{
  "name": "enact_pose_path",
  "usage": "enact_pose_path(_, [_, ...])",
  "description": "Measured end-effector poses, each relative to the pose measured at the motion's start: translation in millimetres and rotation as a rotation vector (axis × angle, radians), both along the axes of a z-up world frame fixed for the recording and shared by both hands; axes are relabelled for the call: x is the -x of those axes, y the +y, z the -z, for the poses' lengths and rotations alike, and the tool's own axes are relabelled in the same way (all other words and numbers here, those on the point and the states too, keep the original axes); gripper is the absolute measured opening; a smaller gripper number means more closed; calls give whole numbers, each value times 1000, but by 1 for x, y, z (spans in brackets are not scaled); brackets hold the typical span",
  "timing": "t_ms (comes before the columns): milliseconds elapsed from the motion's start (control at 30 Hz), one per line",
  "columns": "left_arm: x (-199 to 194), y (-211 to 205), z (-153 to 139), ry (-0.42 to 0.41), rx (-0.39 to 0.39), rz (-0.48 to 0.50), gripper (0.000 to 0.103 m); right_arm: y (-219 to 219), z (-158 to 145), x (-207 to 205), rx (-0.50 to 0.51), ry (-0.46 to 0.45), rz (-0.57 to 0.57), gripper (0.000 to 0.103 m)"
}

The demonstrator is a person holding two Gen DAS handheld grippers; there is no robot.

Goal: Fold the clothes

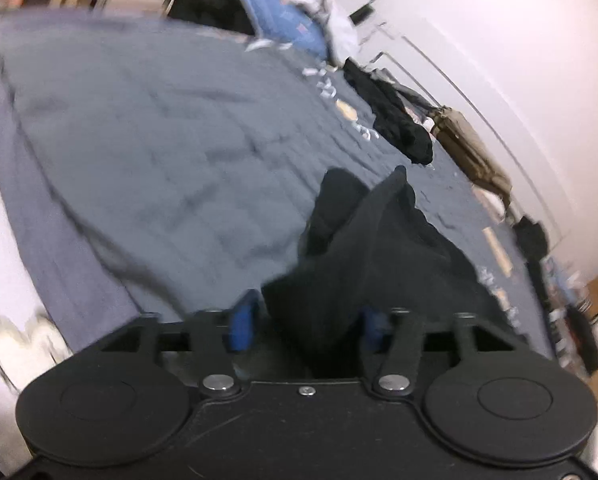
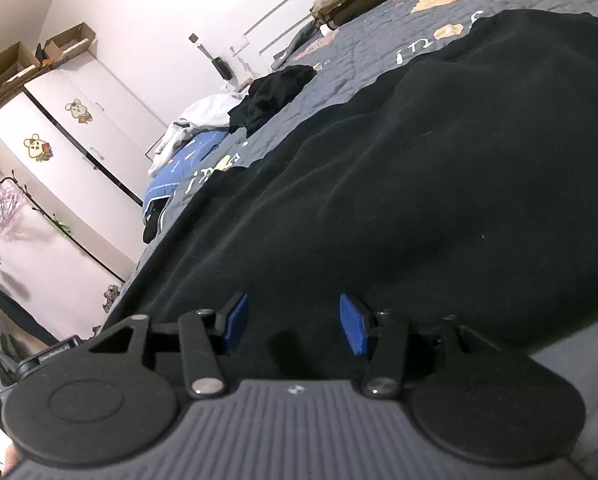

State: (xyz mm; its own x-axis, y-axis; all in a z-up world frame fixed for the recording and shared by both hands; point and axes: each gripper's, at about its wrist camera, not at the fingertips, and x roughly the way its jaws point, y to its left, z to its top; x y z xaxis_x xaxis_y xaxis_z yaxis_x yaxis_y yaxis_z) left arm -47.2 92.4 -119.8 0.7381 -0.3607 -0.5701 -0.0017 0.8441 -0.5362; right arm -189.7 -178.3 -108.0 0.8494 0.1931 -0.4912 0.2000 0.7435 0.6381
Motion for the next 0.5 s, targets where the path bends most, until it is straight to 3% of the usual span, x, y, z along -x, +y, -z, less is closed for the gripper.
enact_pose_path(133, [-3, -22, -15, -115, -132, 55, 77, 3, 0, -1, 10, 3, -1, 50])
enact_pose_path(200, [-12, -28, -11, -118, -145, 71, 73, 3, 0, -1, 14, 1, -4, 50])
enact_pose_path(300, [-22, -16, 2, -47, -38, 29, 24, 1, 0, -1, 4, -1, -4, 50])
enact_pose_path(367, [-25, 8, 12, 12, 128, -29, 22, -2, 1, -1, -17, -5, 0, 50])
enact_pose_path(400, [-26, 14, 14, 26, 155, -44, 22, -3, 1, -1, -27, -7, 3, 50])
enact_pose_path(500, [-21, 16, 9, 17, 125, -56, 26, -7, 1, -1, -49, -6, 16, 50])
